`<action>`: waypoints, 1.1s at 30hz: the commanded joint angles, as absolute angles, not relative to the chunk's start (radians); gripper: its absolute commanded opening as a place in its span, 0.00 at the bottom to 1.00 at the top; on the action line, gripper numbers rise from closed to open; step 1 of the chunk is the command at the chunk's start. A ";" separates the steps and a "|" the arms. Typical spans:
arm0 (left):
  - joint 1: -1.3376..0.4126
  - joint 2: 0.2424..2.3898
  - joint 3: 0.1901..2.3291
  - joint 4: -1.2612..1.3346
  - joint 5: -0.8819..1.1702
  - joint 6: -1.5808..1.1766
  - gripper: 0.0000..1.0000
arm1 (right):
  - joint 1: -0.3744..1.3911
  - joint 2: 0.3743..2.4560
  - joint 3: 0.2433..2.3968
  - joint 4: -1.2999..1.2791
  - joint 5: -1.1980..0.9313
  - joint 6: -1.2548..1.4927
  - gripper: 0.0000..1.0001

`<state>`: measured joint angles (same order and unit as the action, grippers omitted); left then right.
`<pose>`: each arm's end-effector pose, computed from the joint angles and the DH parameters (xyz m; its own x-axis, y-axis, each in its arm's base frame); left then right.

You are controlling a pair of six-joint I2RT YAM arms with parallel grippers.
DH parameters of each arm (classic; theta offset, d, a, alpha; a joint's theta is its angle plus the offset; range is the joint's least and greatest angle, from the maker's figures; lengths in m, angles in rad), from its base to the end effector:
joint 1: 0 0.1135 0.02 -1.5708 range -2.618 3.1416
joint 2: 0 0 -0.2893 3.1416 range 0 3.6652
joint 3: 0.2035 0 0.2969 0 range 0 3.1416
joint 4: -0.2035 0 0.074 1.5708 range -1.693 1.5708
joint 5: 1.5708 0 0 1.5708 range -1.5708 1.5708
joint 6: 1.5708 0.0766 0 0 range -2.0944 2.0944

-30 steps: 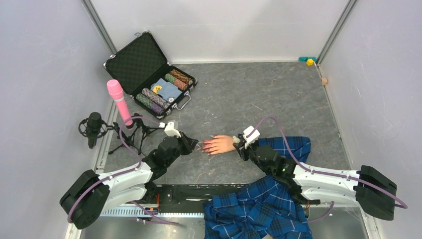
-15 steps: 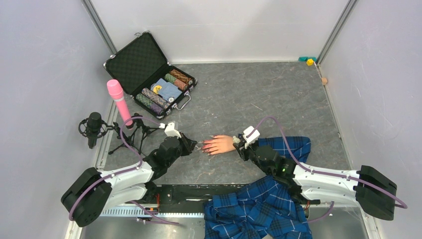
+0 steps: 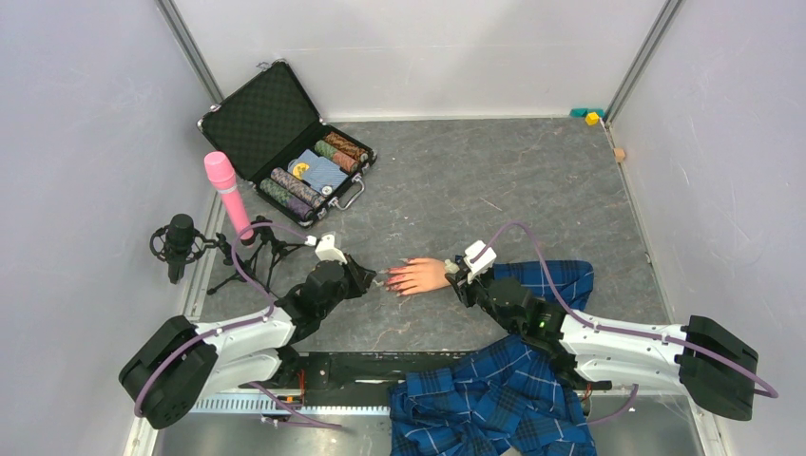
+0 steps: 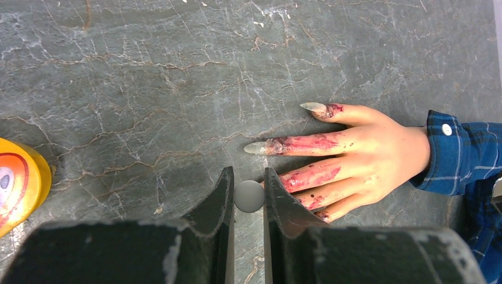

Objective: Paint the nails
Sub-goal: Paint the nail polish on the nail.

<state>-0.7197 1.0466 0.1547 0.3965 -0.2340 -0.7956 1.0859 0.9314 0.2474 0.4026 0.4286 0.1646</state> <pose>0.1885 -0.1416 0.1047 -0.5986 -0.3992 -0.6945 0.0860 0.8299 -0.5513 0.1441 0.2052 0.1685 -0.2291 -0.1150 -0.9666 -0.5890 0.8069 0.0436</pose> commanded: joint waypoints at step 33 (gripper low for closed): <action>-0.723 0.983 0.169 0.353 -0.269 -0.790 0.02 | 1.085 0.932 0.246 0.465 0.435 0.181 0.00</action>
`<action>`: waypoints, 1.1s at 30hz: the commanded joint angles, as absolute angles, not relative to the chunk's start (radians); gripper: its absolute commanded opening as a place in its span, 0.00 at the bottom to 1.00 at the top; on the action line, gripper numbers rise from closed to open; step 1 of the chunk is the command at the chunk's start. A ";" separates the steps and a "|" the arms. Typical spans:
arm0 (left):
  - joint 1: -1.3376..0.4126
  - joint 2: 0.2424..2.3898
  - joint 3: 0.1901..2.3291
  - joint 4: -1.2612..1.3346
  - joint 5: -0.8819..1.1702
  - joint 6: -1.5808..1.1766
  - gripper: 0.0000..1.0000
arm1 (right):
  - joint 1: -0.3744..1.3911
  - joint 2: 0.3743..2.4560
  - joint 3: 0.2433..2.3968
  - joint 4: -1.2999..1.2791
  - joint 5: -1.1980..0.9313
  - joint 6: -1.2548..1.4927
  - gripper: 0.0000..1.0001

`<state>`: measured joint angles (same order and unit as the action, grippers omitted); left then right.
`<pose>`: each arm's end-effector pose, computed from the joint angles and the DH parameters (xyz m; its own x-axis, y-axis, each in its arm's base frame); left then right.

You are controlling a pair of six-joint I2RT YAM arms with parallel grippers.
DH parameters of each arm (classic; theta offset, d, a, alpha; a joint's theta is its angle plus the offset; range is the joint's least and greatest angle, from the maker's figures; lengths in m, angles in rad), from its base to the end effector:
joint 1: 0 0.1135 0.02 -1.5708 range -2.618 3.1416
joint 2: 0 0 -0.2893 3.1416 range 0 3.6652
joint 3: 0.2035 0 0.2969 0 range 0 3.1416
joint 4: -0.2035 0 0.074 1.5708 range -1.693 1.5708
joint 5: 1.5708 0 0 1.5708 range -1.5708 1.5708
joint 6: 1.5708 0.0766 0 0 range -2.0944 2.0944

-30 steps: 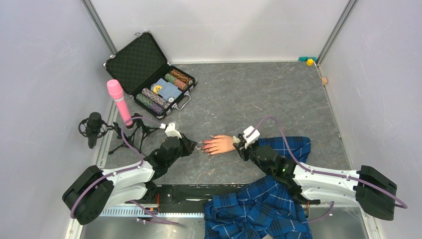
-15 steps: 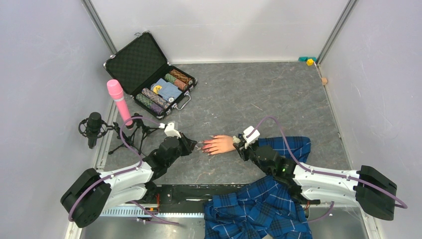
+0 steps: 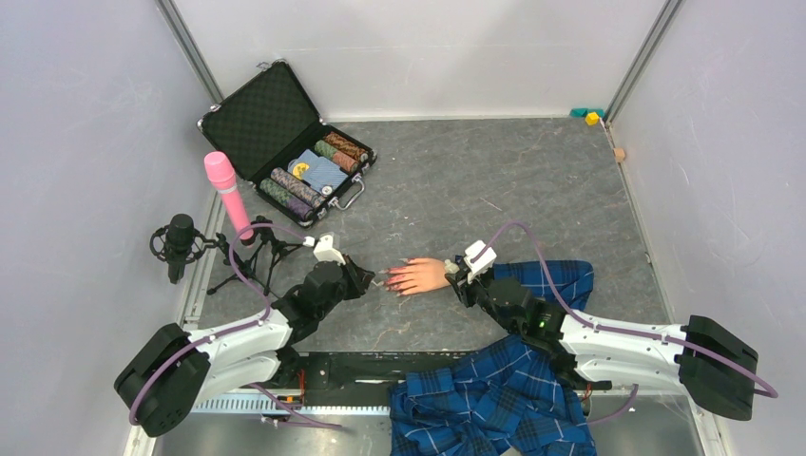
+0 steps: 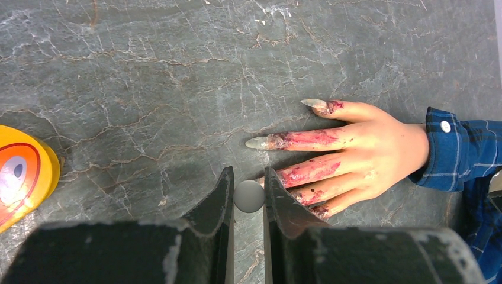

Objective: Paint the nails
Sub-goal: Paint the nail polish on the nail.

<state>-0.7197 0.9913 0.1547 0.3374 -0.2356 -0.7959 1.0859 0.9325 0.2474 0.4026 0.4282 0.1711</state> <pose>0.1857 -0.1390 0.1088 -0.5997 -0.3982 -0.6941 0.0834 0.8316 -0.5491 0.1441 0.2052 0.1683 -0.2334 -0.1107 -0.9660 -0.5878 0.8075 0.0495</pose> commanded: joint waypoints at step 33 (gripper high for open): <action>-0.724 1.060 0.193 0.436 -0.213 -0.795 0.02 | 1.085 0.938 0.248 0.470 0.434 0.178 0.00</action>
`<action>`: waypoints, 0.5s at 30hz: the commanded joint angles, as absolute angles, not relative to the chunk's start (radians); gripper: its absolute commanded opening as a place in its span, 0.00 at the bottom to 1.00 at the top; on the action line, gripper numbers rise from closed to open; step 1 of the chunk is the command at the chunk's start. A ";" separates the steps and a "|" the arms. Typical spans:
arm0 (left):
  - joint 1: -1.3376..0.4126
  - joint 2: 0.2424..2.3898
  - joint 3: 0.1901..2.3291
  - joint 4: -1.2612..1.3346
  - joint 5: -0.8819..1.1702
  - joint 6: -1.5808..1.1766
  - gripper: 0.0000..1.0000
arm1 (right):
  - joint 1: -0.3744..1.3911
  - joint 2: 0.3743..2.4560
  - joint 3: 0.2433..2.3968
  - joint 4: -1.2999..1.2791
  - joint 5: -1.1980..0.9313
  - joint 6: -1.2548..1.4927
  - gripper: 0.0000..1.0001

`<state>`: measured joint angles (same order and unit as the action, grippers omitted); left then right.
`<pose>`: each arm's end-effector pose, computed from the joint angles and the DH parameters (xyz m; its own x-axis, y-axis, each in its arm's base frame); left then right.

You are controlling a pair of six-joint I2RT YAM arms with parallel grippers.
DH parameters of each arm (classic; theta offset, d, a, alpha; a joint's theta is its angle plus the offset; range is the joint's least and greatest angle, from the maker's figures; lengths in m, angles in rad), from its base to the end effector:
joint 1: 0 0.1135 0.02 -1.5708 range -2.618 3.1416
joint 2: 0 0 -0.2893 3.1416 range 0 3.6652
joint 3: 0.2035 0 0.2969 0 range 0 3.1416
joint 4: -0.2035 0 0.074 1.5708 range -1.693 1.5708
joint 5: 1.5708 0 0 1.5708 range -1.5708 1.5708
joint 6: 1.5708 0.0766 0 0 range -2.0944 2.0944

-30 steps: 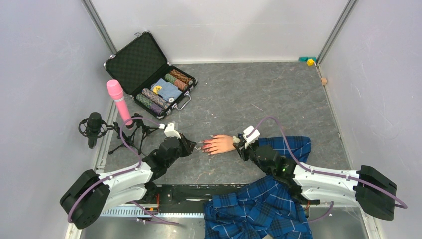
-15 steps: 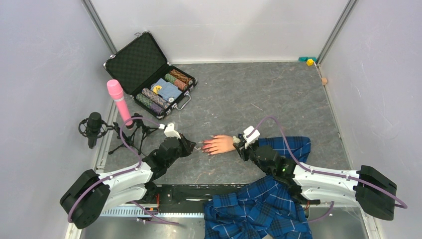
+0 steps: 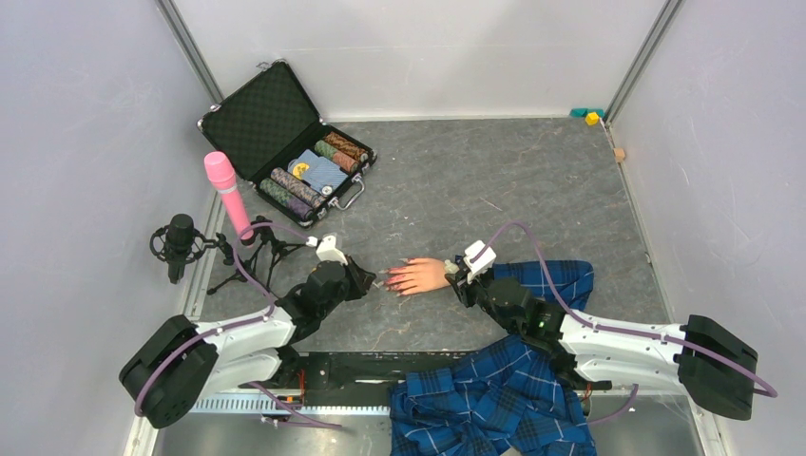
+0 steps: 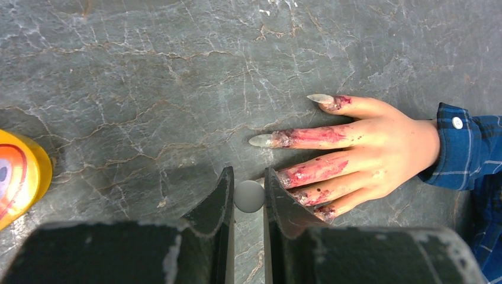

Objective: Paint the nails
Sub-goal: Paint the nail polish on the nail.

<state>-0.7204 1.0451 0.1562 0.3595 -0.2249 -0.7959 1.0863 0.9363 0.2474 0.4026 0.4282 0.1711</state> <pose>0.1864 -0.1409 0.1007 -0.6217 -0.3811 -0.6843 0.0775 0.8394 -0.5379 0.1441 0.2055 0.1674 -0.2351 -0.1141 -0.9653 -0.5880 0.8074 0.0478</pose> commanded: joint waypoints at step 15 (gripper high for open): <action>-0.727 1.109 0.207 0.479 -0.213 -0.788 0.02 | 1.085 0.939 0.249 0.470 0.435 0.176 0.00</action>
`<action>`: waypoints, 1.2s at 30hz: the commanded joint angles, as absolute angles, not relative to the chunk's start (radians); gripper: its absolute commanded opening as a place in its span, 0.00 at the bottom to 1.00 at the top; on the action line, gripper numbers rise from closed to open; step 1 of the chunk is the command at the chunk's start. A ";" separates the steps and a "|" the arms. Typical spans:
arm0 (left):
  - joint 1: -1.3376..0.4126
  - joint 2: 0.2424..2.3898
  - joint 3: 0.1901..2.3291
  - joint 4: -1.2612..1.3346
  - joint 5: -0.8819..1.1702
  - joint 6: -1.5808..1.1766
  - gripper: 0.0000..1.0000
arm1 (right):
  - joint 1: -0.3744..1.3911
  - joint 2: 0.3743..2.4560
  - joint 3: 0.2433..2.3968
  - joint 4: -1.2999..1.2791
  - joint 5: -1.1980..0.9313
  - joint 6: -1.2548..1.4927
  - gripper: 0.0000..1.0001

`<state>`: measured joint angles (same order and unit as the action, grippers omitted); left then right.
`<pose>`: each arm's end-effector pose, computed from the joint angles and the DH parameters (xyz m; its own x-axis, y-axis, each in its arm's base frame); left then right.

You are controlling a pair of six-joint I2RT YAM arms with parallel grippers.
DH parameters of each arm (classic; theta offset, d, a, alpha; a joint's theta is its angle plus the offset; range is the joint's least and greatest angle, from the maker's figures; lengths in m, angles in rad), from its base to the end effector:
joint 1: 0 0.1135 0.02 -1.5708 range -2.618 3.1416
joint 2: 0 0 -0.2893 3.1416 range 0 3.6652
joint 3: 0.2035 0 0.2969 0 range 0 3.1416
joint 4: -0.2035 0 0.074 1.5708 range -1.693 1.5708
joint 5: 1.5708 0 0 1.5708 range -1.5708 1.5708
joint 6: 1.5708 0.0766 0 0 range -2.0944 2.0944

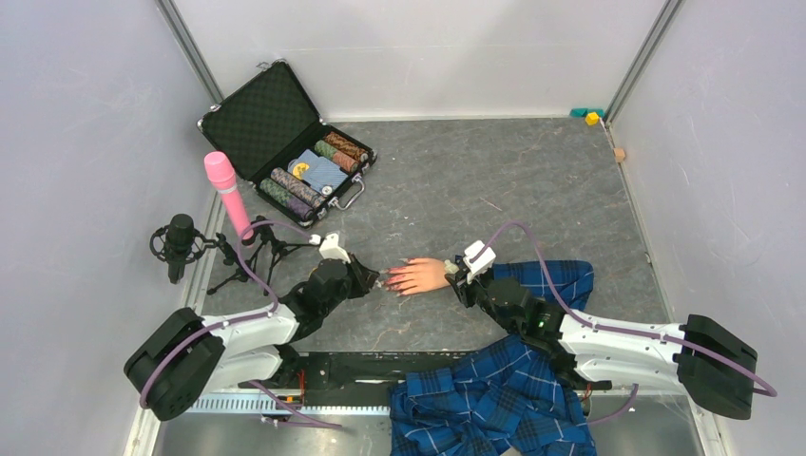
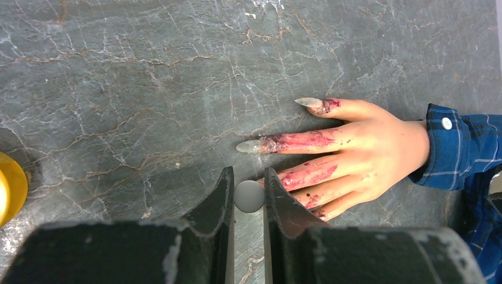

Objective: Paint the nails
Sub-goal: Paint the nail polish on the nail.

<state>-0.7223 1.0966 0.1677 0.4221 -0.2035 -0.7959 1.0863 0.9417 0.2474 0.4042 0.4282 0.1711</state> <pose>0.1906 -0.1473 0.1016 -0.6227 -0.3840 -0.6818 0.1001 0.8251 -0.5560 0.1443 0.2058 0.1664 -0.2368 -0.1173 -0.9644 -0.5880 0.8076 0.0461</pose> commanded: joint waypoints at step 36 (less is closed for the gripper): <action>-0.746 1.143 0.223 0.572 -0.171 -0.807 0.02 | 1.085 0.933 0.243 0.468 0.438 0.179 0.00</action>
